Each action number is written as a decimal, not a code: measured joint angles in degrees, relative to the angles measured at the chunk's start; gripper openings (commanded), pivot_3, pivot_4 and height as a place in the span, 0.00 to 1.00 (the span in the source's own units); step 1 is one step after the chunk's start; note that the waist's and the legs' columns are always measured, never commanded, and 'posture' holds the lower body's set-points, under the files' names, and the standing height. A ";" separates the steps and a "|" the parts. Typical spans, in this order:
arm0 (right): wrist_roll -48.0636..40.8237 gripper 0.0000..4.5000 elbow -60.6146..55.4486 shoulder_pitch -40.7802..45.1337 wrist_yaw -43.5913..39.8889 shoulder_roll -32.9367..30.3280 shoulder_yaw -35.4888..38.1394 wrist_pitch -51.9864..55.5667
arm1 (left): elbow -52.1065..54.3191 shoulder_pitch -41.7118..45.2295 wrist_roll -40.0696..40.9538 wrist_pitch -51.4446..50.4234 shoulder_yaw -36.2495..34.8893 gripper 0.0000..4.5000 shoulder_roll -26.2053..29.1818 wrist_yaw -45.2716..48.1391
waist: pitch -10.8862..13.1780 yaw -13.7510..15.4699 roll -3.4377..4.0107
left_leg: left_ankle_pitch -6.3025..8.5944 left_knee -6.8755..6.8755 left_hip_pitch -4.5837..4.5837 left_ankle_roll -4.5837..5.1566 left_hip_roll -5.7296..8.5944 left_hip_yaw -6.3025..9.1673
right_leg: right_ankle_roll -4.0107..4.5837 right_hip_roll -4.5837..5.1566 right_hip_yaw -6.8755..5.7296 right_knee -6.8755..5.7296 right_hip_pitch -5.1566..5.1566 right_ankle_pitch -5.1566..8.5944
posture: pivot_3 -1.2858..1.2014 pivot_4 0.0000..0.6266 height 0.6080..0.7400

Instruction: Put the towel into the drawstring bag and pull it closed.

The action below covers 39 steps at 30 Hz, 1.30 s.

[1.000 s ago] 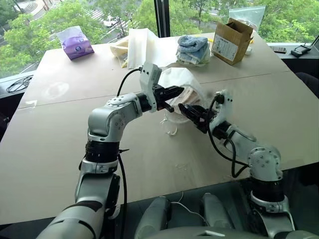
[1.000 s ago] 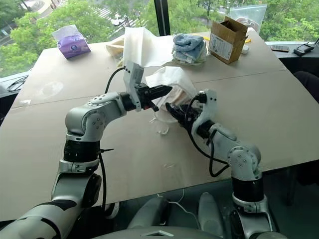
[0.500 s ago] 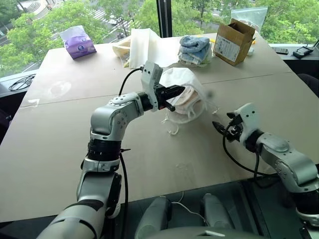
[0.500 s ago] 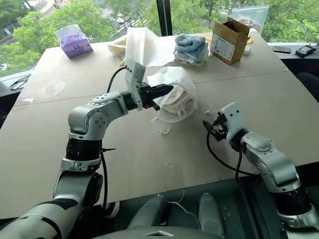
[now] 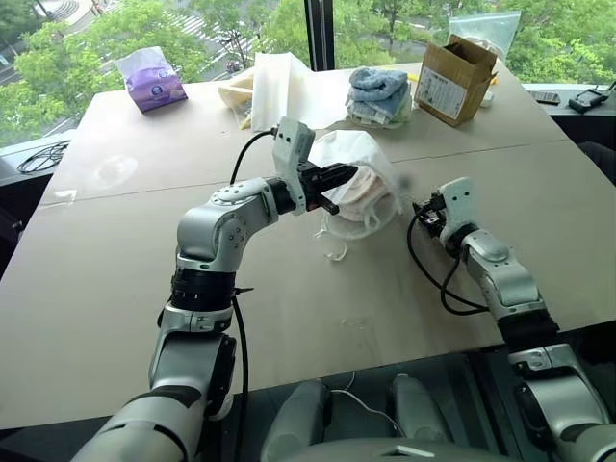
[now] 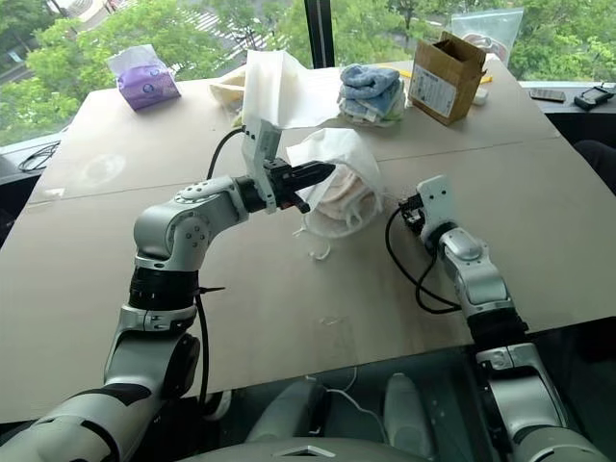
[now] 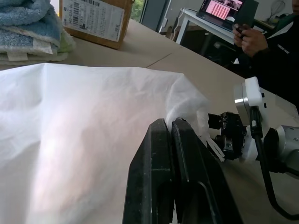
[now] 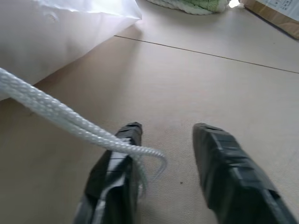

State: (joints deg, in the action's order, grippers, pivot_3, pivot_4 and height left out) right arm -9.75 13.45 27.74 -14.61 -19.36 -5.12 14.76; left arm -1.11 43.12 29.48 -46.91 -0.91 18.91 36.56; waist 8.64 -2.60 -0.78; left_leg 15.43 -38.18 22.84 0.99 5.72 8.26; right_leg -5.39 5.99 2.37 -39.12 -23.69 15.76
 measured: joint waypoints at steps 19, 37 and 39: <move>0.31 0.00 -13.23 -1.58 -1.79 1.25 1.22 11.44 | -0.55 1.83 11.25 1.13 -11.76 0.70 6.08 8.19 | -0.01 -0.22 0.03 | 0.00 -0.01 -0.01 0.00 -0.03 0.00 | 0.00 -0.01 0.01 -0.04 -0.04 0.00 | 0.52 0.24 1.00; 0.51 0.00 -13.38 -1.24 -2.17 3.02 2.42 12.77 | -7.35 -18.50 -7.92 21.65 3.72 0.70 13.85 20.64 | -0.02 0.26 0.12 | 0.00 0.11 -0.05 -0.01 0.02 0.14 | 0.04 0.00 -0.04 0.11 0.01 -0.03 | 0.52 0.24 1.00; 0.20 0.00 -13.38 -1.22 -1.77 4.06 3.40 13.00 | -9.84 -17.91 -9.15 23.79 3.97 0.70 11.28 19.57 | -0.02 0.02 0.12 | 0.00 0.11 -0.05 -0.01 0.01 0.11 | 0.04 0.00 -0.02 0.10 0.00 -0.03 | 0.52 0.24 1.00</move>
State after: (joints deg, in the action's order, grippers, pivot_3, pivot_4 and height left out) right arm -9.55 0.06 26.51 -16.38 -15.30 -1.72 27.76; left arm -10.95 25.21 20.33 -23.11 3.06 30.19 56.13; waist 8.63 -2.58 -0.66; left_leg 15.42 -38.07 22.79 0.98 5.72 8.38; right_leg -5.35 5.99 2.35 -39.01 -23.69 15.74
